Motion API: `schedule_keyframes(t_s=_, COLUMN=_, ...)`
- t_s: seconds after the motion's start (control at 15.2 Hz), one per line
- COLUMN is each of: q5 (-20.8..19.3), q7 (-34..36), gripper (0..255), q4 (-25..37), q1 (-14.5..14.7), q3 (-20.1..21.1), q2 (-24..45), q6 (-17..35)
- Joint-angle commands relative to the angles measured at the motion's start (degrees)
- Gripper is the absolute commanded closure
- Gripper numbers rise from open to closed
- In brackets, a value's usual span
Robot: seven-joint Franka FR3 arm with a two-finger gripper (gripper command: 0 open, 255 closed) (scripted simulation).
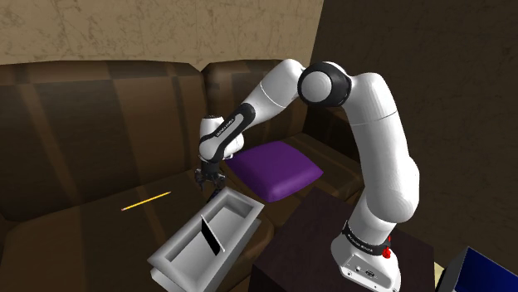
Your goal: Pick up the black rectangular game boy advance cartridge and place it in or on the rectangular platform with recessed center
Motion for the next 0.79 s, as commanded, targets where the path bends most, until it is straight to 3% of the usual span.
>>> schedule_keyframes(t_s=0.0, q5=0.0, q7=0.0, gripper=255, q4=0.0, q1=0.0, q3=0.0, q2=0.0, q6=0.0)
schedule_keyframes(t_s=0.53, q5=0.0, q7=0.0, gripper=255, q4=0.0, q1=0.0, q3=0.0, q2=0.0, q6=0.0)
schedule_keyframes(t_s=0.59, q5=0.0, q7=0.0, gripper=0, q4=0.0, q1=0.0, q3=0.0, q2=0.0, q6=0.0)
schedule_keyframes(t_s=0.73, q5=-3.77, q7=2.77, gripper=0, q4=-6.58, q1=2.4, q3=-2.97, q2=-4.52, q6=4.08)
